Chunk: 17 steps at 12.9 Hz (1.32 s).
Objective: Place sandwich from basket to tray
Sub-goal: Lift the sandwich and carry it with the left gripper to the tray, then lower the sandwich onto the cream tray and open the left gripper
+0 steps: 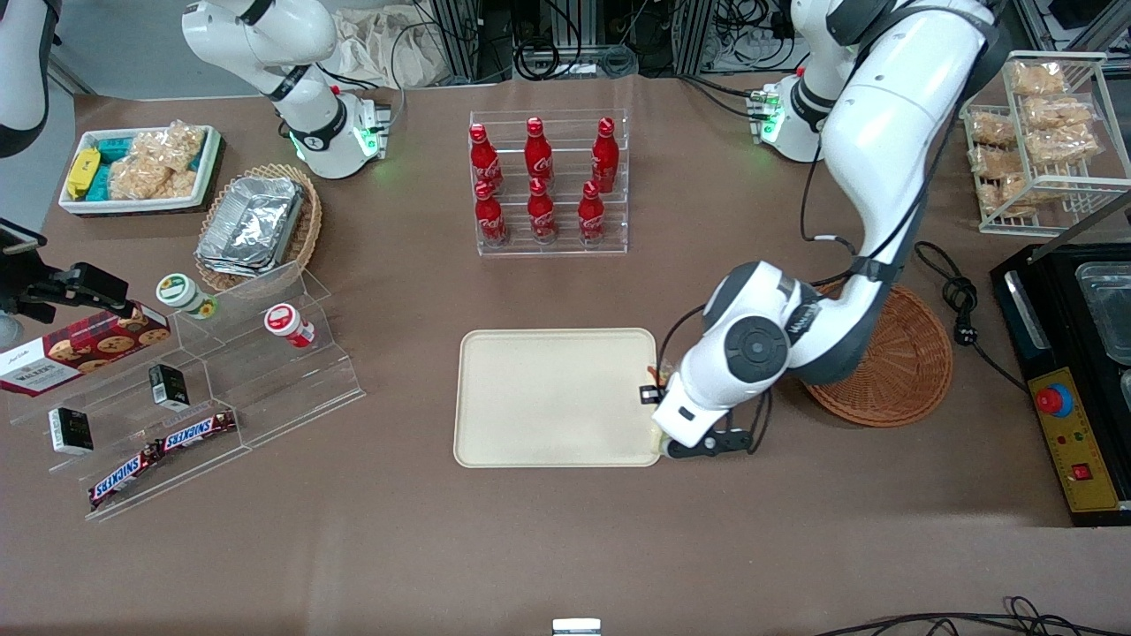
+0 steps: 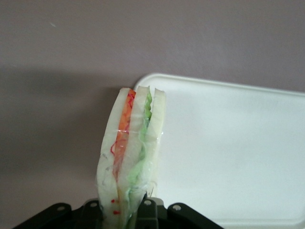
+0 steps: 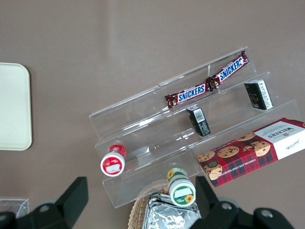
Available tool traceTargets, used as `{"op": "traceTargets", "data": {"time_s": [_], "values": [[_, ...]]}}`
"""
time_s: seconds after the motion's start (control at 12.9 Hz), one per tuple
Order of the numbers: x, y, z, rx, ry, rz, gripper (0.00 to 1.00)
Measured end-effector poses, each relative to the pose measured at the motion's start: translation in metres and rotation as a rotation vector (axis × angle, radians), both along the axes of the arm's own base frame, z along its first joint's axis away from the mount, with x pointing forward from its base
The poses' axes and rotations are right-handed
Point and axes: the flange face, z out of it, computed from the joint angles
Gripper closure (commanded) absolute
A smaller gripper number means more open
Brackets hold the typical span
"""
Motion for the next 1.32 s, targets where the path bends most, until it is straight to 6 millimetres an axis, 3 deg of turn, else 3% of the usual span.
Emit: {"op": "traceTargets", "data": {"time_s": [0.31, 0.39, 0.62, 1.01, 1.32], "values": [[-0.020, -0.041, -0.031, -0.024, -0.002, -0.049, 1.00], [-0.022, -0.045, -0.038, -0.022, 0.007, -0.054, 0.88], [-0.024, -0.045, -0.048, -0.017, 0.019, -0.057, 0.01], [-0.019, -0.043, -0.037, -0.006, 0.024, -0.056, 0.01], [-0.016, -0.032, -0.006, 0.033, 0.044, -0.055, 0.01]]}}
